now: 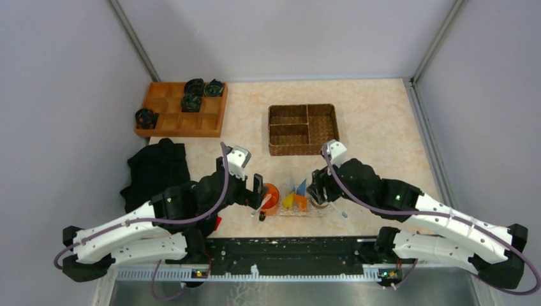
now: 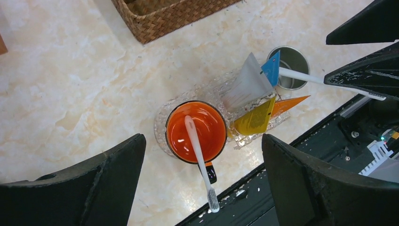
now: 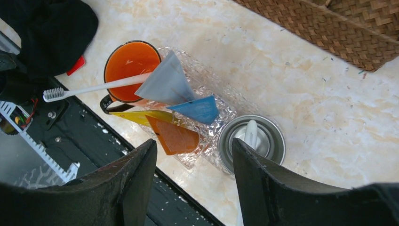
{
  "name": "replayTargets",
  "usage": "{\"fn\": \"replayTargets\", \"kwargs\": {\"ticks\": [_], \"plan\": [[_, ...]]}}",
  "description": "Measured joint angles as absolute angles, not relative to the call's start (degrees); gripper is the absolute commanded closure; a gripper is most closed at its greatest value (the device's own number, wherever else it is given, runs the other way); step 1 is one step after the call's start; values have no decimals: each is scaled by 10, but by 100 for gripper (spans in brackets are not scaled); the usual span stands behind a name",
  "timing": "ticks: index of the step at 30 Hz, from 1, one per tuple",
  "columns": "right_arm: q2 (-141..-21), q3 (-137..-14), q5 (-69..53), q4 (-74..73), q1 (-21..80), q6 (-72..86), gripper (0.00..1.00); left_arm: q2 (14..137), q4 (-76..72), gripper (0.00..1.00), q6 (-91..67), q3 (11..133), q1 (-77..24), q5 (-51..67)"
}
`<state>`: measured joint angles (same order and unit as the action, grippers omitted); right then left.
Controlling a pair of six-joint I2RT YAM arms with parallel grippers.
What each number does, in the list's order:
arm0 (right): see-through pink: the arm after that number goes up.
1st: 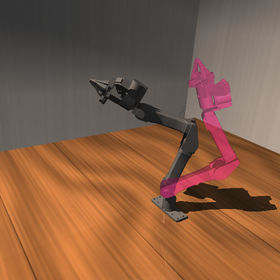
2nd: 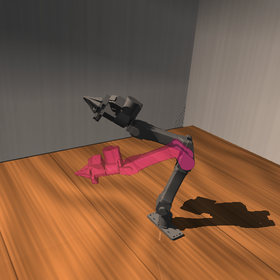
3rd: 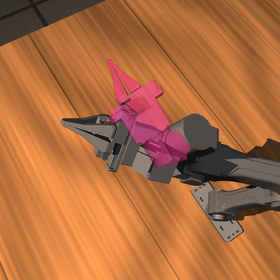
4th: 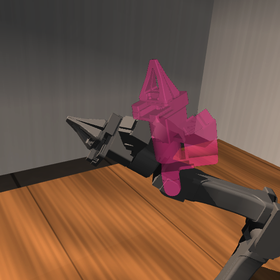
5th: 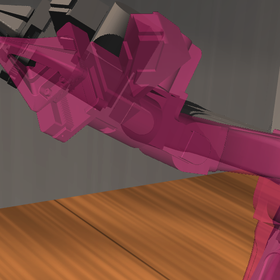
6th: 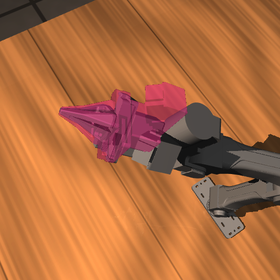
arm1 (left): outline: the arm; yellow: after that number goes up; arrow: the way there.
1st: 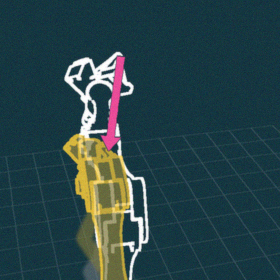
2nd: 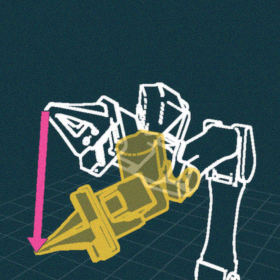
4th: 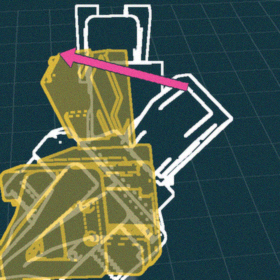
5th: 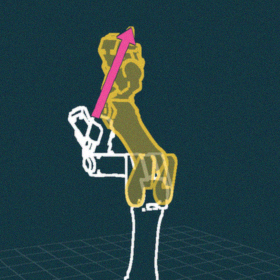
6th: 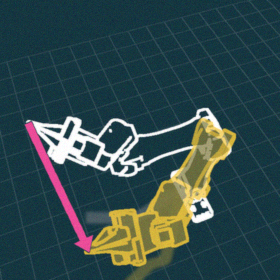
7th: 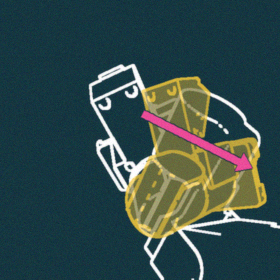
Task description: Prepare toiletry sets of a toothbrush and toothpaste on the tray
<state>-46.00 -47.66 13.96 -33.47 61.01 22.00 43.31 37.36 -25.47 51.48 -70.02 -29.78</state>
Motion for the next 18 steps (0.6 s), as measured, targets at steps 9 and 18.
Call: {"fn": "replayTargets", "kwargs": {"ticks": [9,18], "plan": [[-498,-472,114,-295,600,215,39,429,384,1,-272,511,-691,-310],[-535,-474,0,-248,412,205,43,472,338,1,-207,511,-411,-148]]}}
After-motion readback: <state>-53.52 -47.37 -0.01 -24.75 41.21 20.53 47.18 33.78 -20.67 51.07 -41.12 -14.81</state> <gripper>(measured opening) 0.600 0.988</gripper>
